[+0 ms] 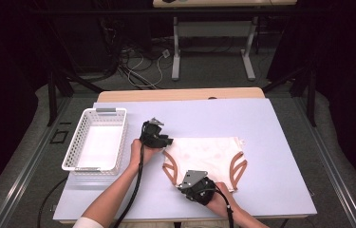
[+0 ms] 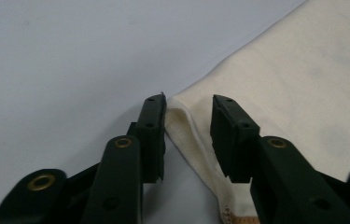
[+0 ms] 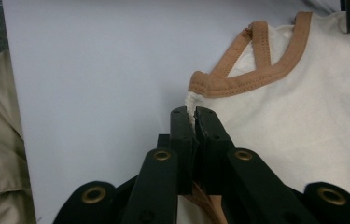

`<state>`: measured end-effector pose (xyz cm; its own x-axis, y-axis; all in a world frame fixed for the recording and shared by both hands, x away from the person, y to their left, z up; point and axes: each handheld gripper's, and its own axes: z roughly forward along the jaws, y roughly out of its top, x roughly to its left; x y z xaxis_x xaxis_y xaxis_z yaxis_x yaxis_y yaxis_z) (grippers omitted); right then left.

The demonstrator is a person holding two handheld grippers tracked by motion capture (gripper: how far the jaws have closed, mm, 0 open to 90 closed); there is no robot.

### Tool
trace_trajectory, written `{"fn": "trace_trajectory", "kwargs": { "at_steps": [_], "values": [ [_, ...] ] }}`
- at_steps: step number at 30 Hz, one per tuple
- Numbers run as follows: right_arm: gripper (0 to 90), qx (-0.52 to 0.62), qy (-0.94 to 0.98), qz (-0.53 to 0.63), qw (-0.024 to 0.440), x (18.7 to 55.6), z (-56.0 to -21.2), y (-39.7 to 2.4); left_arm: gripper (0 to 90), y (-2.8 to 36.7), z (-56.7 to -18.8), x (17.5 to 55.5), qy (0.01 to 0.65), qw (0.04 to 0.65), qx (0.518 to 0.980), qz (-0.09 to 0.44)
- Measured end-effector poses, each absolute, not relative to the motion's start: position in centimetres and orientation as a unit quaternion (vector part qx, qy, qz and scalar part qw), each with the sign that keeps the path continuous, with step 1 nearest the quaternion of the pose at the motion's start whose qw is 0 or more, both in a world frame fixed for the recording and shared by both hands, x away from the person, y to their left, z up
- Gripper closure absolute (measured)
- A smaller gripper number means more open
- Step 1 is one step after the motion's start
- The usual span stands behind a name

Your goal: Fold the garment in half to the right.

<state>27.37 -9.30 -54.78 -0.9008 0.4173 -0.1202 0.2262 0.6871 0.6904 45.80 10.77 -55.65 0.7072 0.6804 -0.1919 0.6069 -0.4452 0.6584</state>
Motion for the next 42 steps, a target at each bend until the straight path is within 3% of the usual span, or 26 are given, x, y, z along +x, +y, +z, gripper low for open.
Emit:
{"fn": "trace_trajectory", "kwargs": {
  "at_steps": [5,8,32,42],
  "values": [
    [86.3,0.177,0.908,0.354,0.137,27.3,-54.8,-9.3,82.9,10.6,-55.6,45.7,0.379,0.361,0.851,0.045],
    [86.5,0.176,0.909,0.353,0.137,27.3,-54.7,-9.3,86.2,10.6,-55.7,45.7,0.378,0.362,0.851,0.044],
    [87.3,0.188,0.898,0.377,0.127,27.3,-53.7,-9.9,87.4,10.9,-53.6,45.6,0.376,0.368,0.849,0.051],
    [87.3,0.189,0.893,0.386,0.133,27.0,-53.4,-9.7,87.7,11.7,-53.4,45.5,0.403,0.380,0.831,0.041]
  ]
}}
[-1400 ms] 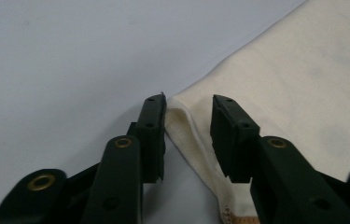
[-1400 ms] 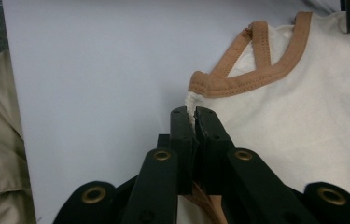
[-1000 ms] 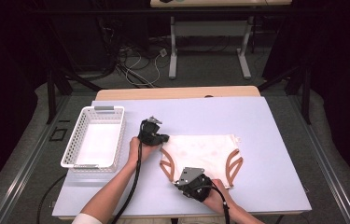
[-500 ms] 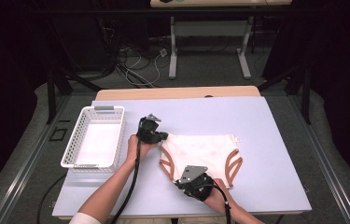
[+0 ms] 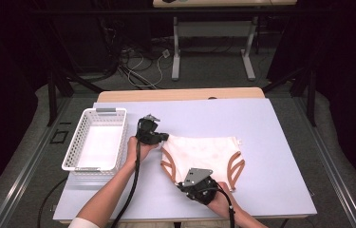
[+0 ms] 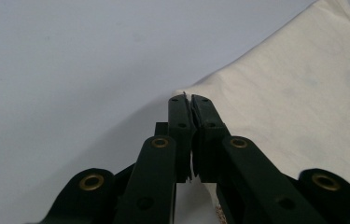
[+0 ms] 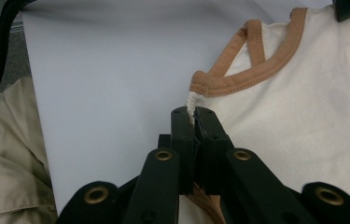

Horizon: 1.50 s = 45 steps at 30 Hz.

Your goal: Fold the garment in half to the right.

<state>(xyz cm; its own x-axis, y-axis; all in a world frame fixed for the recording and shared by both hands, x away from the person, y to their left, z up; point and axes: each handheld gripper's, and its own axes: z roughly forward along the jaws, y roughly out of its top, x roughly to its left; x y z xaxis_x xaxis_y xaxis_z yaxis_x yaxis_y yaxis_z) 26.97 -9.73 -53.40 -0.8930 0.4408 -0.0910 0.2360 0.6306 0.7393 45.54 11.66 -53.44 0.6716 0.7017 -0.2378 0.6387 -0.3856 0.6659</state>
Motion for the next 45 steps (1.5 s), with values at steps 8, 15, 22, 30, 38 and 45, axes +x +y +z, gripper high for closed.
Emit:
{"fn": "trace_trajectory", "kwargs": {
  "at_steps": [8,15,22,30,38,45],
  "values": [
    [87.3,0.195,0.889,0.393,0.131,27.2,-53.2,-9.7,87.8,11.8,-53.1,45.5,0.405,0.380,0.830,0.042],
    [87.3,0.189,0.887,0.399,0.139,27.0,-52.8,-9.4,87.8,12.4,-52.7,45.3,0.414,0.389,0.822,0.043],
    [87.4,0.186,0.887,0.399,0.140,27.0,-53.1,-9.3,87.8,12.5,-52.8,45.5,0.414,0.384,0.825,0.039],
    [87.5,0.192,0.881,0.409,0.141,27.2,-52.6,-9.2,88.0,13.1,-52.1,45.6,0.422,0.393,0.816,0.043],
    [87.5,0.189,0.876,0.420,0.145,27.1,-52.2,-8.7,88.0,13.7,-51.0,45.6,0.421,0.383,0.821,0.053],
    [87.4,0.193,0.870,0.432,0.138,27.3,-52.1,-8.4,87.8,13.8,-50.3,45.7,0.422,0.371,0.825,0.060]
  ]
}}
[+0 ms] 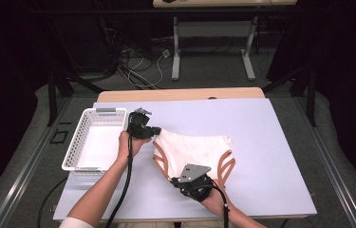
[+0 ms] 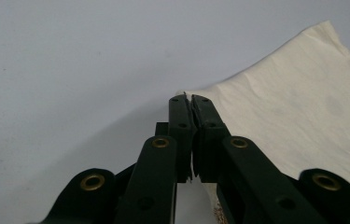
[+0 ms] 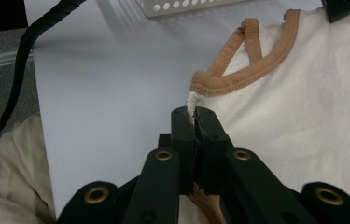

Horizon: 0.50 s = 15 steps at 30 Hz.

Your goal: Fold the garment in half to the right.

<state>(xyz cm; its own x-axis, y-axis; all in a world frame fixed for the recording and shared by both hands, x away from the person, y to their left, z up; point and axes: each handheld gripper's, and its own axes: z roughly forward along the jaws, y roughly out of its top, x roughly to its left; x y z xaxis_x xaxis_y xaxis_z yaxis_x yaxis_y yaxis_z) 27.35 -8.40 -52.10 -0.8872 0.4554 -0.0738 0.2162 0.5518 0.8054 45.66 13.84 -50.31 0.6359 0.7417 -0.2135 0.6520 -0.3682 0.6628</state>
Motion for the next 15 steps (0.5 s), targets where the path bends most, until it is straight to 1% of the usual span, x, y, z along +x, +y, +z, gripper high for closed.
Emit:
{"fn": "trace_trajectory", "kwargs": {
  "at_steps": [6,15],
  "values": [
    [87.2,0.198,0.865,0.440,0.135,27.36,-51.92,-8.47,87.7,13.80,-49.50,45.91,0.408,0.361,0.836,0.065],
    [87.2,0.200,0.862,0.446,0.136,27.57,-51.62,-8.72,87.7,13.63,-49.10,46.10,0.409,0.363,0.834,0.066]
  ]
}}
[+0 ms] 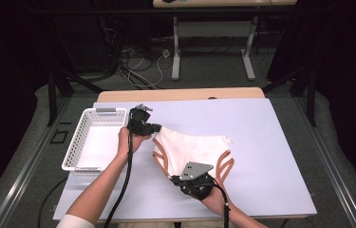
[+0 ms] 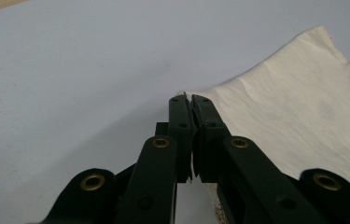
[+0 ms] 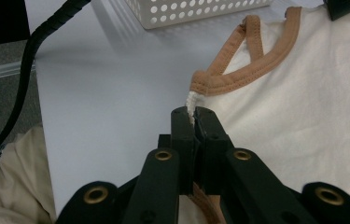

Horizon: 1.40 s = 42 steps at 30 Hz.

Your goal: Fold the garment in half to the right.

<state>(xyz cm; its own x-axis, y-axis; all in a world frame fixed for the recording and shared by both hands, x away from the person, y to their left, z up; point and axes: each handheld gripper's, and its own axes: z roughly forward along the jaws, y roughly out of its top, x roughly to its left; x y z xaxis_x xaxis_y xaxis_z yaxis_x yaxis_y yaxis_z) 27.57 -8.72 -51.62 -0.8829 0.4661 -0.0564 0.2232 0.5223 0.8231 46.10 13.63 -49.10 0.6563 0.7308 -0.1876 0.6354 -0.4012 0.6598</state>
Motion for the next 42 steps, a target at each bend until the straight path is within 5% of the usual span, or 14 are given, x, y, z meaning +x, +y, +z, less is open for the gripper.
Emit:
{"fn": "trace_trajectory", "kwargs": {
  "at_steps": [42],
  "values": [
    [87.3,0.199,0.840,0.492,0.115,28.4,-50.6,-5.8,87.7,15.2,-45.5,46.4,0.410,0.336,0.841,0.110]
  ]
}}
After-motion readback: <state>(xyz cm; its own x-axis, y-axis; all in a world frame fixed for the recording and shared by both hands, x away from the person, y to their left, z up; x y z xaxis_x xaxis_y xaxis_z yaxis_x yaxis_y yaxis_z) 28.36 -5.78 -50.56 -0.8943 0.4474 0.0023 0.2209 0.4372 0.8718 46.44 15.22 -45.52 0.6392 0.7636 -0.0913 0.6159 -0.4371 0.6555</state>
